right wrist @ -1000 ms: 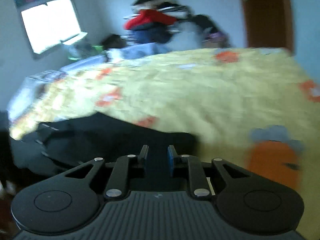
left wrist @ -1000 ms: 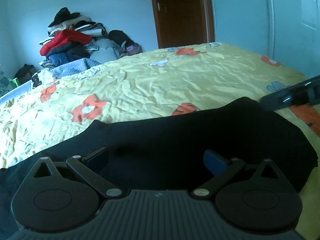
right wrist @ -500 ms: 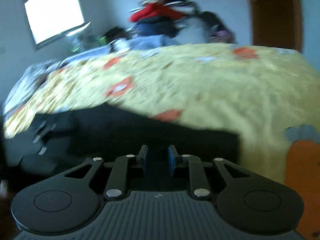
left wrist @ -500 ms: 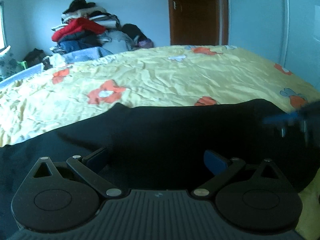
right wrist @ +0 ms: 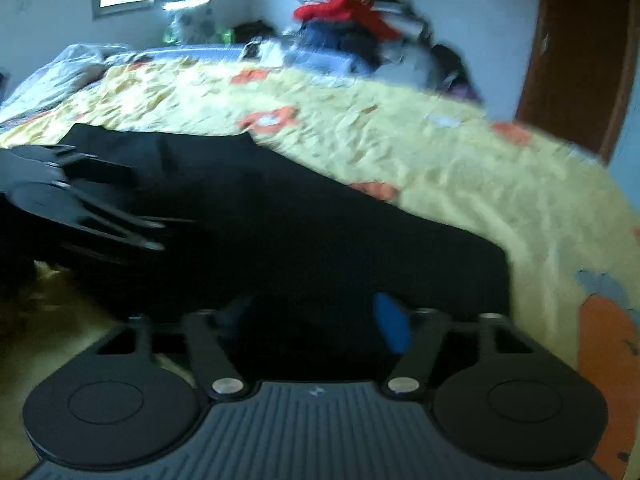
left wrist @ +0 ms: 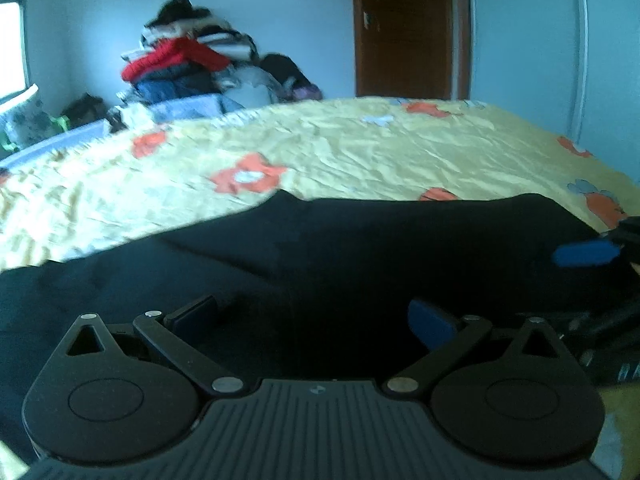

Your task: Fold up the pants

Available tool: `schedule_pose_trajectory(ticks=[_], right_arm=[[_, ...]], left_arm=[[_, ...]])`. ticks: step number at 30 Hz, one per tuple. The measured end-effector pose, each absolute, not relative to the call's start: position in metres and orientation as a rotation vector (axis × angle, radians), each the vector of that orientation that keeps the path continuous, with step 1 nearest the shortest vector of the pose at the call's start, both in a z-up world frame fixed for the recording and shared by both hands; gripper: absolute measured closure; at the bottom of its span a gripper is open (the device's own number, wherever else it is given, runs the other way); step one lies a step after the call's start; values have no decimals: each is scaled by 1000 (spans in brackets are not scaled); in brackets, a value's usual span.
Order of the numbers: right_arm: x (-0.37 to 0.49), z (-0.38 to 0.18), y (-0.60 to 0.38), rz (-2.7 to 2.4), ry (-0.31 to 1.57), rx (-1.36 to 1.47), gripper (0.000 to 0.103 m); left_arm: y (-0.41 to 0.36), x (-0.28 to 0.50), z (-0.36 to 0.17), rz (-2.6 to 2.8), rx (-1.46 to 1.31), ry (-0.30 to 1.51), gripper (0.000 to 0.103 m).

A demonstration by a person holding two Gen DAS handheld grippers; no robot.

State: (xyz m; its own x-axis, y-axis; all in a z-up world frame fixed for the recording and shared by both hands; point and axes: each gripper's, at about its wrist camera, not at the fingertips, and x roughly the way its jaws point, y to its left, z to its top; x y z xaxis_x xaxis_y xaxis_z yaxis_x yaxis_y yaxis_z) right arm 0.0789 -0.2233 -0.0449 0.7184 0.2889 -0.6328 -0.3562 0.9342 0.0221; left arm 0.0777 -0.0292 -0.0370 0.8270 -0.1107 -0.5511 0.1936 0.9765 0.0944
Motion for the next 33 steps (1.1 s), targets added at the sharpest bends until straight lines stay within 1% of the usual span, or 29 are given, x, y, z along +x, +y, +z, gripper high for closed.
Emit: schedule_pose_trajectory(ticks=[4,7,9,12,18,33], right_arm=[[78,-33,-228,346,698,-27,19],[81,-23,-215,369,683,-2,0],[85,-25,-204,376,690,5,0],[94,-38,-189,308,756,-19,0],[83,-52,-186,283,659,-21,0],[85,-52,-188,280,656,-21,0]], left_arm=[[-5,78,-39,-100,138,596,0],[11,83,-41,-110,27,627,0],[9,82,-42,-106,35,617,0],[2,79,-44,-100,92,599,0],[5,81,-47,-106,65,614,0],[7,81,-48,-110,53,623,0]])
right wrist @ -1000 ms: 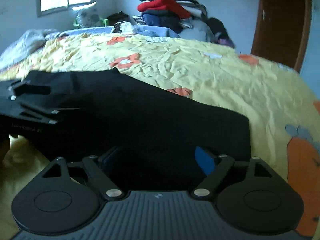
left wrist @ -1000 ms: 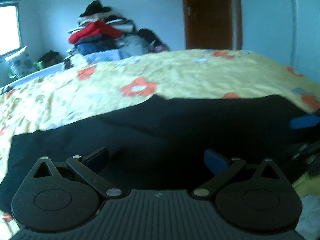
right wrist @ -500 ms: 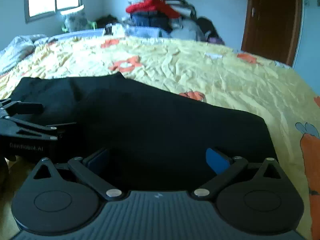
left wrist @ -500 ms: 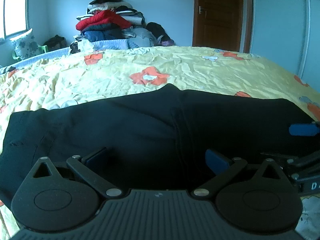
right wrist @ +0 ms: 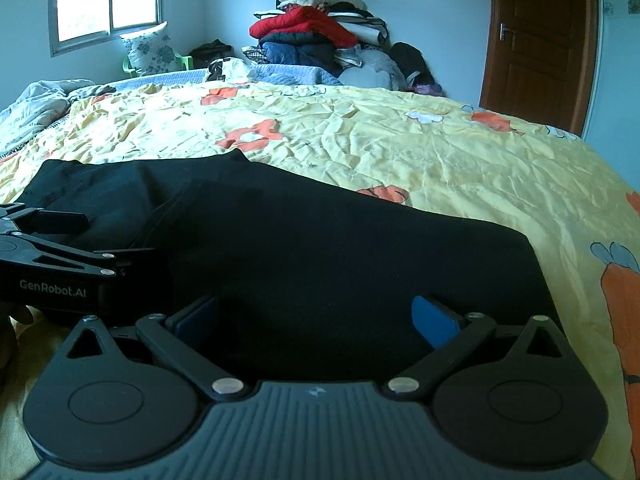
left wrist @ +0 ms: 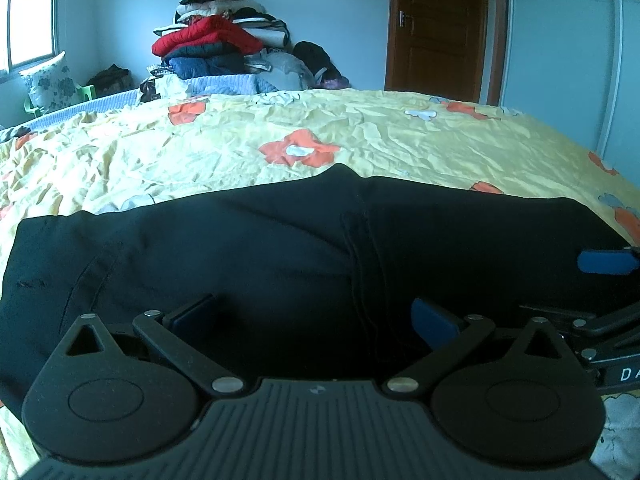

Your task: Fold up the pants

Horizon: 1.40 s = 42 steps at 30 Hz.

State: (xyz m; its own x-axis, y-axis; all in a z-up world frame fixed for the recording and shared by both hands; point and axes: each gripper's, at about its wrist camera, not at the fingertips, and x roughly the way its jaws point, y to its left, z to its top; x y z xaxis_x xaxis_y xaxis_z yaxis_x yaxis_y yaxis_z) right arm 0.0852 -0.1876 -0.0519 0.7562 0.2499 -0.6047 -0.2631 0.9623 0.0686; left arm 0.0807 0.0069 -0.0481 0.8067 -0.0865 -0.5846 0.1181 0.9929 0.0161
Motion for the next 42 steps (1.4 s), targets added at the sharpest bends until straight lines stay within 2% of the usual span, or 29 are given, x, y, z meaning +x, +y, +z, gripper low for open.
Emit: schedule_pose_trajectory(ticks=[10,19,29,42], right_arm=[[102,-41,-190,350,790,-42,0],[88,-52,-191,327,668,-18,0],[86,-51,-187,309,650,-44,0],[88,-53,-187,314,657,-18,0]], left_arm=[[7,81,-48,-111,50,624,0],[9,79,-47,-117,43,615,0],[25,58,-30,-63,47,588,0],[31,69,-45,-38,35,614,0]])
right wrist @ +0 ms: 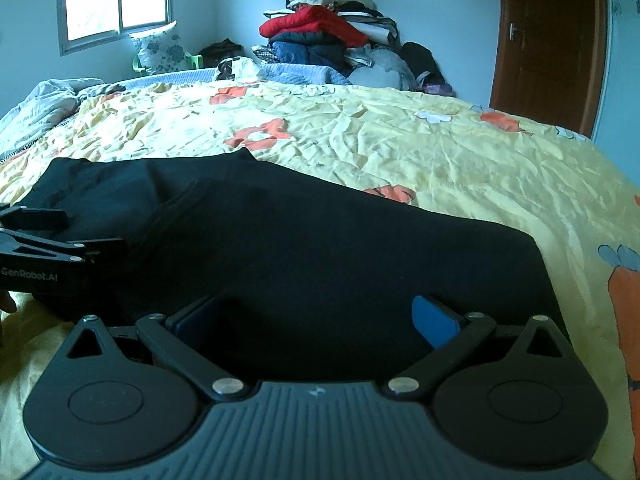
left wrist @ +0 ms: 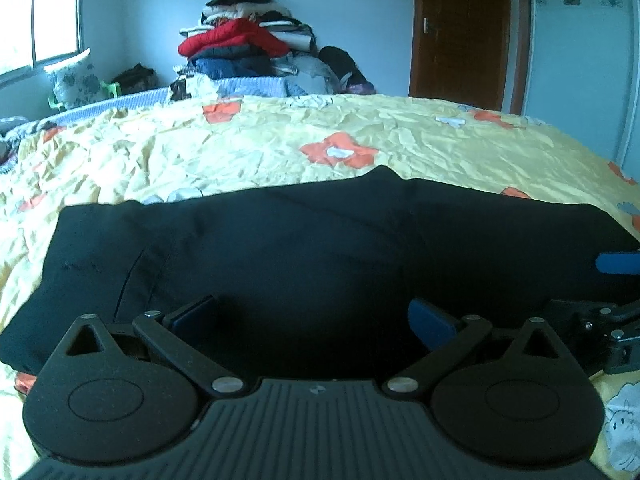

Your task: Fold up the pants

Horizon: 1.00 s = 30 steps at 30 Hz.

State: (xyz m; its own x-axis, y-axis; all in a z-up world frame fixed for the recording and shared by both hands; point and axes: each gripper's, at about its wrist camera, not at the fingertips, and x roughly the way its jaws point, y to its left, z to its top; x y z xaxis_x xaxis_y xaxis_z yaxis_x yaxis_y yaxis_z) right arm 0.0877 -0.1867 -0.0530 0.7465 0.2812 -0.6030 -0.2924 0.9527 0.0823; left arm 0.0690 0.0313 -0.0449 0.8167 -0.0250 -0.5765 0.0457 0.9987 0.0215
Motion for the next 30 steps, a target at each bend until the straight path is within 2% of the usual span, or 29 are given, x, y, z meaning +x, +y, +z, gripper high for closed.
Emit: schedule_pose_trajectory(ticks=[30], right_arm=[[88,-53,-189,315,656,-14,0]], left_arm=[[34,70,-46,-44,8,628,0]])
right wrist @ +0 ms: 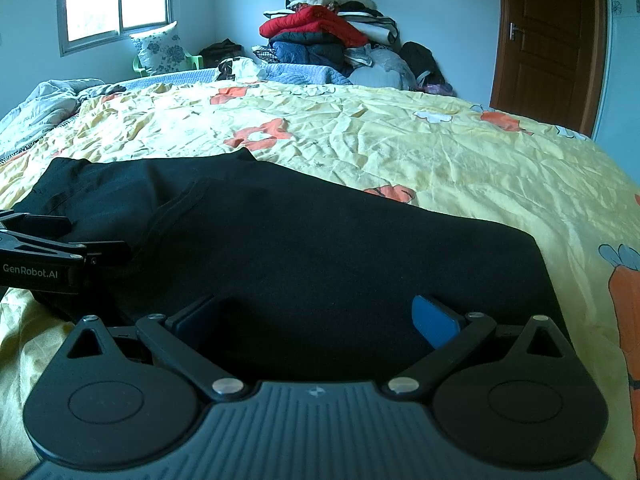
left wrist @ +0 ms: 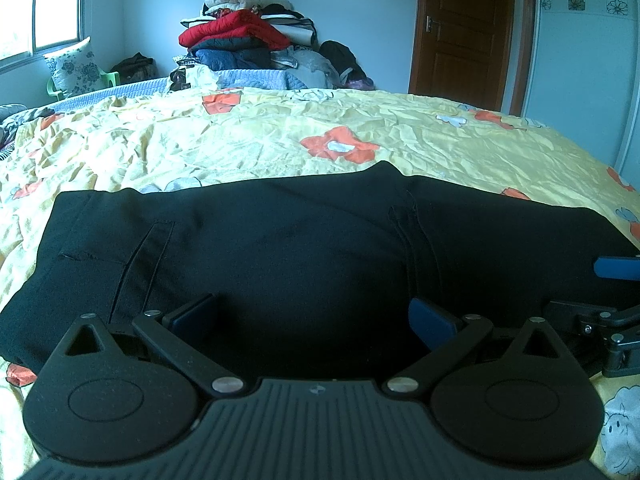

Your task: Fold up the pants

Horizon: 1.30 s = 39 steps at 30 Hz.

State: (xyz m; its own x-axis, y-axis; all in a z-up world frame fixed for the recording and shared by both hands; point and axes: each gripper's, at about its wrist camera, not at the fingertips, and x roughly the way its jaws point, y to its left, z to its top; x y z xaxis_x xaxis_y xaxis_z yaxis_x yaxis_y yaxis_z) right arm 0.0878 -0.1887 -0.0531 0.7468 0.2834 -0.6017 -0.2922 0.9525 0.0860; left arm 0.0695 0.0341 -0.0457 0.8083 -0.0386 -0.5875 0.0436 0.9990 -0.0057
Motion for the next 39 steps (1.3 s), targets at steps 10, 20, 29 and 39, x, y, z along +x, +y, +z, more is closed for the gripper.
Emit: schedule_pose_trajectory(ticks=[10,20,29,39], right_arm=[[87,-54,-190,321,657,-13,0],[90,-52,-185,252,672,33,0],[93,-52,-181,218,677,36,0],[92,-56,-178,205,660,14,0]], left_arm=[[34,69,-46,-44,8,628,0],[34,69,-46,-45,7,628,0],[34,70,-45,-45,7,628,0],[34,70,-45,-46,7,628,0]])
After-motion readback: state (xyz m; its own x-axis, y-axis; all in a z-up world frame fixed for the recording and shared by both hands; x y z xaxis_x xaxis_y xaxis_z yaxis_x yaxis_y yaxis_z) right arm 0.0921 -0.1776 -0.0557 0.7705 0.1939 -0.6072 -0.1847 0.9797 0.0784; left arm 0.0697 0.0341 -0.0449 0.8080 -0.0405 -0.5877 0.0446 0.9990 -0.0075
